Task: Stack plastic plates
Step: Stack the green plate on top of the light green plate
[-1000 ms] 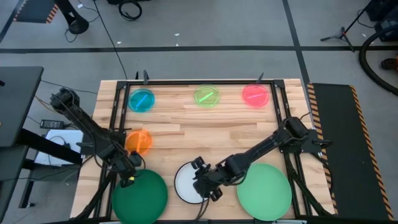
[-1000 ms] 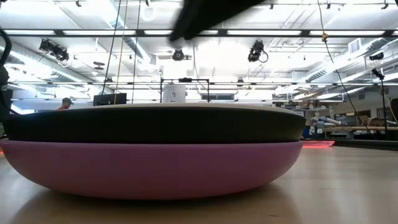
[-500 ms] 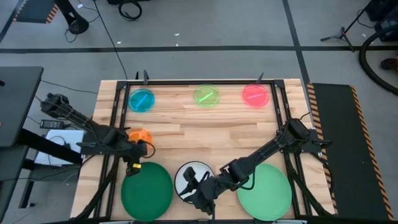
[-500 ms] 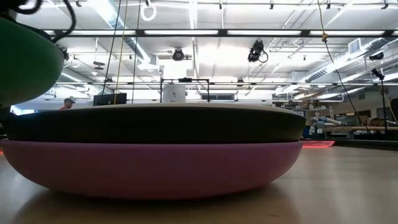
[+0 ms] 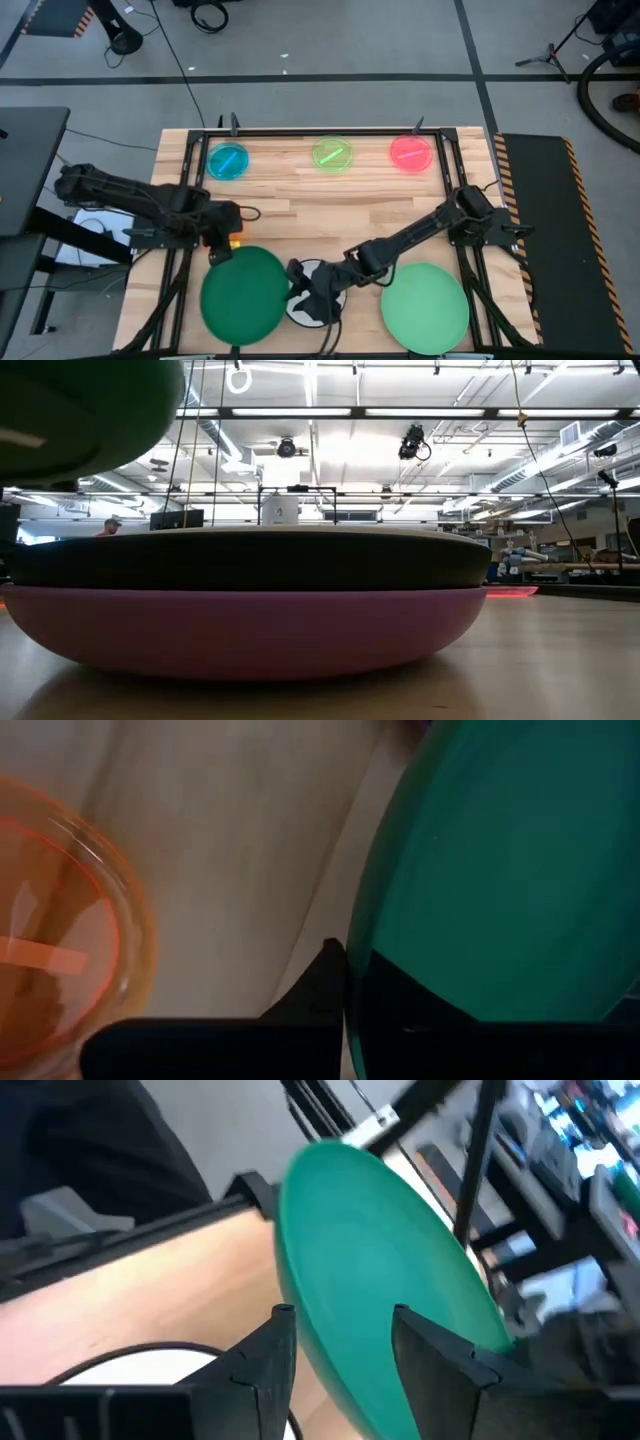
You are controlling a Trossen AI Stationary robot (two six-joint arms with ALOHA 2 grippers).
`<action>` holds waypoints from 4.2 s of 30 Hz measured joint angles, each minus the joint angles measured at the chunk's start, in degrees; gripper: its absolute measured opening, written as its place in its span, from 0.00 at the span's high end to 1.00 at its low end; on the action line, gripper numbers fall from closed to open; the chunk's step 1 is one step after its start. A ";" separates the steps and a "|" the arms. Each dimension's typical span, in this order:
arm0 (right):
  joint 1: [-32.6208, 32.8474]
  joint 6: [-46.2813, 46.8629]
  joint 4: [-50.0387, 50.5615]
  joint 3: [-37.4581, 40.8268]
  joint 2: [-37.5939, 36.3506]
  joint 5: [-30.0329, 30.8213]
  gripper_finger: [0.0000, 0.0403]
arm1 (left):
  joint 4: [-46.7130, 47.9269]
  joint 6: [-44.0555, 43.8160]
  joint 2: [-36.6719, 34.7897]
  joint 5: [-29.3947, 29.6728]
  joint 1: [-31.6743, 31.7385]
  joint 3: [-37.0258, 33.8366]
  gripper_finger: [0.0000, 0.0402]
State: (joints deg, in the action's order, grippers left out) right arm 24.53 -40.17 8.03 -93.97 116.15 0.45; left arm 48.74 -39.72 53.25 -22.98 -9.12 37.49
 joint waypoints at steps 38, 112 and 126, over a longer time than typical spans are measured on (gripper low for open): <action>-3.88 -3.93 9.80 -0.03 -0.06 -4.29 0.73 | -6.30 9.52 7.15 -3.28 7.63 3.77 0.96; 23.59 94.56 82.31 -33.40 -0.56 19.69 0.89 | -22.78 8.49 6.09 36.65 -30.43 21.17 0.52; 25.39 106.76 81.94 -32.63 0.11 3.03 0.89 | -24.93 15.42 10.54 38.47 -29.53 21.12 0.52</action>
State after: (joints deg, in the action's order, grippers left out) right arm 49.92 66.59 89.97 -126.60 116.26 3.48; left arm 23.81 -24.29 63.79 15.49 -38.66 58.61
